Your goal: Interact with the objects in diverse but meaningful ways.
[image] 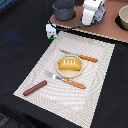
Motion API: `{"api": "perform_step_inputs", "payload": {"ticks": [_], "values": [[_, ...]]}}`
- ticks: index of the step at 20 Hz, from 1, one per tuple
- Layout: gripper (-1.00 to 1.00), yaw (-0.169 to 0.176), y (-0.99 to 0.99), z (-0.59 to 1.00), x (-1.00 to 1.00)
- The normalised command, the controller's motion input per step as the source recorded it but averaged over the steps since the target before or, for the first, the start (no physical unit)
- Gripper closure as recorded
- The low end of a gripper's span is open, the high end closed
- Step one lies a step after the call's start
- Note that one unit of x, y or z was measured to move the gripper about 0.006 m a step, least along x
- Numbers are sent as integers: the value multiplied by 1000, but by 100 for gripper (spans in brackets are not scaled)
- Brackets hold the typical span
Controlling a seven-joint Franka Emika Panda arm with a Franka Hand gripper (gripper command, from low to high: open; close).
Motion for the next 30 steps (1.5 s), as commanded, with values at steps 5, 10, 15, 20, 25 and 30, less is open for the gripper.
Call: {"api": "perform_step_inputs", "payload": {"ticks": [5, 10, 15, 20, 25, 30], "values": [[-100, 10, -35, 58, -30], [-100, 0, -4, 367, 0], [-100, 0, -53, 510, 0], [-100, 0, -101, 338, -23], [-100, -5, -330, 195, -87], [-100, -47, -666, 215, -329]]}}
